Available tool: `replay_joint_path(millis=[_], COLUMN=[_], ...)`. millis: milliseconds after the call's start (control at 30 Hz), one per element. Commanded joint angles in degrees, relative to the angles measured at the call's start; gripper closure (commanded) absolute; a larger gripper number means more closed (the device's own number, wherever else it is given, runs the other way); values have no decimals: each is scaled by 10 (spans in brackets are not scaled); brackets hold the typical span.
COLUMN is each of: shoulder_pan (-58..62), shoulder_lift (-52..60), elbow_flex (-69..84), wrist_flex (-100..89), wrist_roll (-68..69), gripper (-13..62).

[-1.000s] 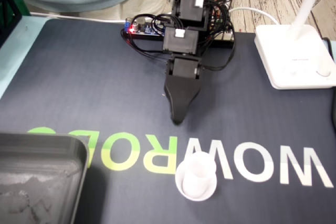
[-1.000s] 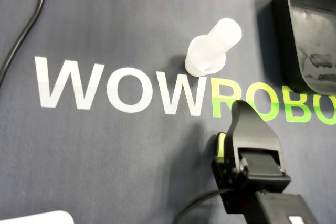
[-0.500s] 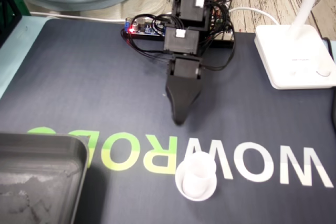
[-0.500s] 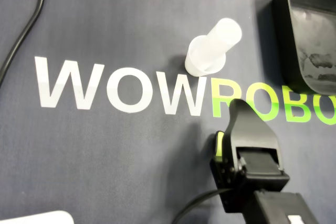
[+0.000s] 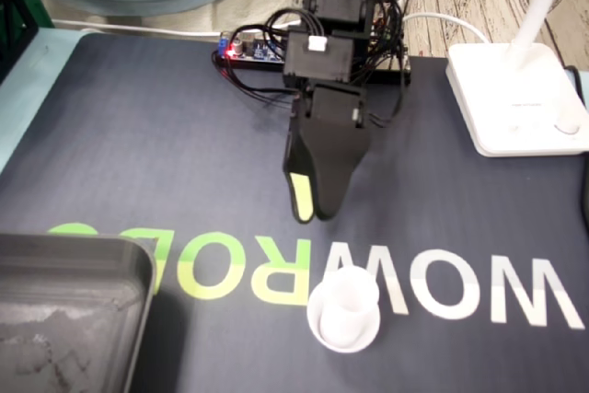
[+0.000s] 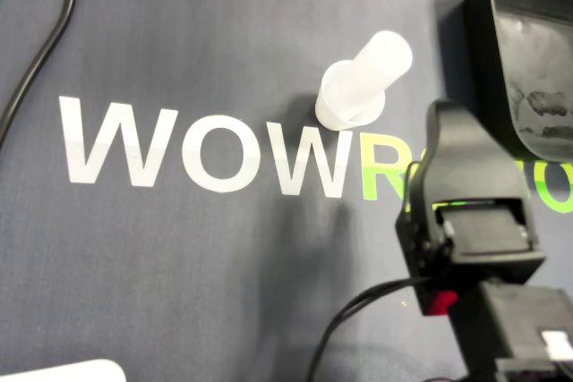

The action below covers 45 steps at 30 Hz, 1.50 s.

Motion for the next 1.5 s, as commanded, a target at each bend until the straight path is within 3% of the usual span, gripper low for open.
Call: replay_joint_path(millis=[0, 267, 633, 867, 1467], shoulder_pan=[3, 0, -5, -40, -54], shoulder_lift=[32, -58, -252, -350, -459], elbow_flex=[-38, -58, -143, -146, -150], wrist_flex=[-83, -322, -497, -607, -611], wrist_roll=[-108, -366, -545, -582, -598], gripper=[166, 166, 166, 163, 164])
